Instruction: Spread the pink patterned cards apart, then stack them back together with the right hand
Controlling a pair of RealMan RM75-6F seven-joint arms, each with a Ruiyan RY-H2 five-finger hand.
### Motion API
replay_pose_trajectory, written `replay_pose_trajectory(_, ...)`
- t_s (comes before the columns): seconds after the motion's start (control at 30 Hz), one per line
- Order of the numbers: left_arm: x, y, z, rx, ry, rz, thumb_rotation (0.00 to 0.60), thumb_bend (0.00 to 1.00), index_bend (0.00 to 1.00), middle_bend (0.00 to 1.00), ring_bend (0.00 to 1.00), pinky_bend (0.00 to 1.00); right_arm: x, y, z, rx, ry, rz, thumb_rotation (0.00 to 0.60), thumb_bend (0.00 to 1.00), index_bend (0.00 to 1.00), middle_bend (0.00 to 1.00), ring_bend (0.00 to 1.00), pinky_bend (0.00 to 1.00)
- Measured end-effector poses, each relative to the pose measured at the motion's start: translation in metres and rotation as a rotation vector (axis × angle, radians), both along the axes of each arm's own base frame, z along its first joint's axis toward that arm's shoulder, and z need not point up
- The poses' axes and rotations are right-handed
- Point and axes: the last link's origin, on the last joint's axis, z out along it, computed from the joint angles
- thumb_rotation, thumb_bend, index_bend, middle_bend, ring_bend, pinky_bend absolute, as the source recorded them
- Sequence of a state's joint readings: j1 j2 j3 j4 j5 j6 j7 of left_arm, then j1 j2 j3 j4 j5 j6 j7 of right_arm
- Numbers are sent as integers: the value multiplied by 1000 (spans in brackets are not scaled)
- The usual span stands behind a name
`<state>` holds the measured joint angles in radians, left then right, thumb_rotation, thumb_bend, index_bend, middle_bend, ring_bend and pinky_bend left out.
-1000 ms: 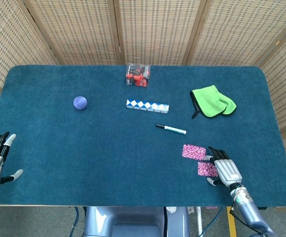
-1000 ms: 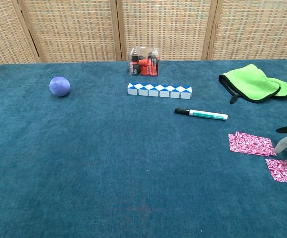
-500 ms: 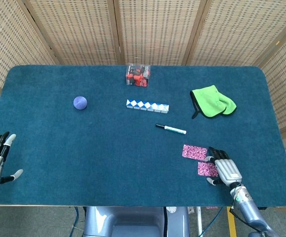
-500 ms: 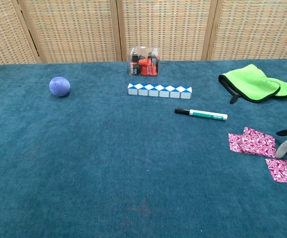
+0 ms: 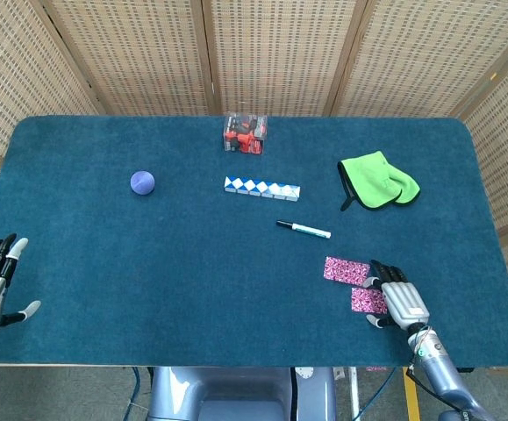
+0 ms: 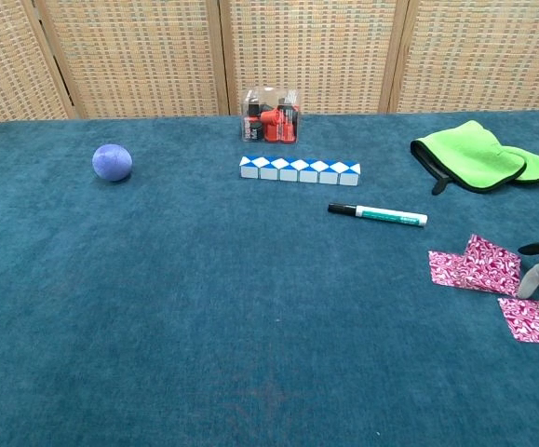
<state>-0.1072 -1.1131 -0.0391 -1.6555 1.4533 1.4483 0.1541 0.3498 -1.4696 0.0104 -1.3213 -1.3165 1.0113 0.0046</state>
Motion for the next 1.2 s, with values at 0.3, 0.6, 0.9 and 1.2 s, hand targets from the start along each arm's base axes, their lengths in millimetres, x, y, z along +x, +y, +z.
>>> replay_pose_trajectory(0.3, 0, 0, 0, 0, 0, -1, 600, 0, 0, 0, 0, 0, 0, -1, 0, -17, 0, 4, 600, 339, 550, 0, 0, 44)
replay_pose_trajectory(0.6, 0, 0, 0, 1, 1, 0, 600, 0, 0, 0, 0, 0, 1, -1, 1, -26, -3, 10, 600, 344, 555, 0, 0, 44)
replay_pose_trajectory(0.9, 0, 0, 0, -1, 0, 1, 600, 0, 0, 0, 0, 0, 3, 1, 4, -32, -5, 21, 600, 344, 563, 0, 0, 44)
replay_pose_trajectory(1.2, 0, 0, 0, -2, 0, 1, 600, 0, 0, 0, 0, 0, 4, 1, 6, -40, -7, 25, 600, 343, 563, 0, 0, 44)
